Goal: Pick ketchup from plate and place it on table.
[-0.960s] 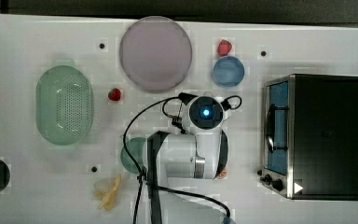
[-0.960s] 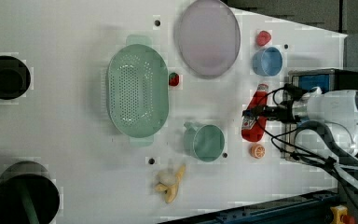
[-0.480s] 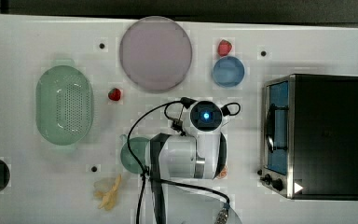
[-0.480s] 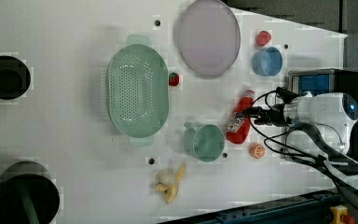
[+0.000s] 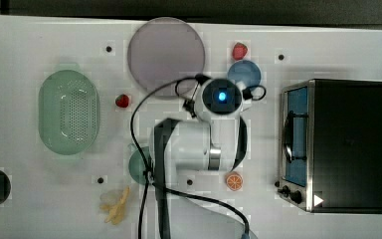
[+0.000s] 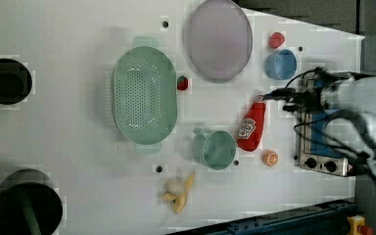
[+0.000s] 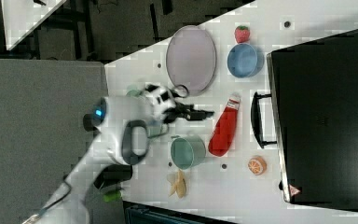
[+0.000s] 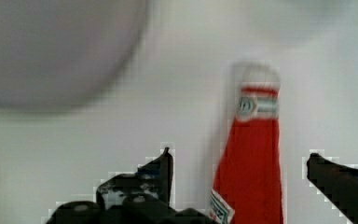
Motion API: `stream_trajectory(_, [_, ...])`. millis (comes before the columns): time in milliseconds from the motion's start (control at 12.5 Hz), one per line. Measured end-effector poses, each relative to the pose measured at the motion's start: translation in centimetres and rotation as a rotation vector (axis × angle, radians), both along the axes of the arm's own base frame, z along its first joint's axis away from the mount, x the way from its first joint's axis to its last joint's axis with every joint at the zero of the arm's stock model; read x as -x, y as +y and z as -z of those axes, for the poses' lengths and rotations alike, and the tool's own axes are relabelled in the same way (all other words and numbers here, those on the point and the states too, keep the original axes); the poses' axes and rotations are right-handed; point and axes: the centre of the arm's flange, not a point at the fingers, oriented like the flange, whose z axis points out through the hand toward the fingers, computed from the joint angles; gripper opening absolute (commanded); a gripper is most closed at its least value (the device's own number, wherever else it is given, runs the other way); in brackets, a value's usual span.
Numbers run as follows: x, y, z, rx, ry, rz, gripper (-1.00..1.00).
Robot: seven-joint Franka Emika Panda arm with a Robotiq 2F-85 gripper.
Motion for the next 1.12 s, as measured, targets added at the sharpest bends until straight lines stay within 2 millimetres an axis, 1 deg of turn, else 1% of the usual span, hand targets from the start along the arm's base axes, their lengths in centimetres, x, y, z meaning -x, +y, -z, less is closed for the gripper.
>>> stream_trajectory(240, [-4.2,0.0,-10.2,0.009,-0.071,0.164,1.0])
stream_trajectory(320, [-5.2,0.3,-13.6,0.003,-0.083,0.21,1.0])
stream_trajectory(480, [-6.3,1.0,-20.2,-0.006,-0.115,0.273,1.0])
stream_trajectory(560, [-6.4,1.3,-23.1,-0.006,-0.122,0.284,1.0])
stream_trajectory(640, [-6.2,1.6,-25.6,-0.002,-0.117,0.293,1.0])
stream_trajectory(720, [-6.0,1.8,-27.6,0.0,-0.109,0.299,1.0])
stream_trajectory(800, [-5.7,2.0,-29.1,0.002,-0.093,0.309,1.0])
stream_trajectory(960, [-5.0,2.3,-30.4,0.013,-0.047,0.315,1.0])
stream_trajectory(1120, [-4.5,2.6,-30.9,0.018,-0.01,0.311,1.0])
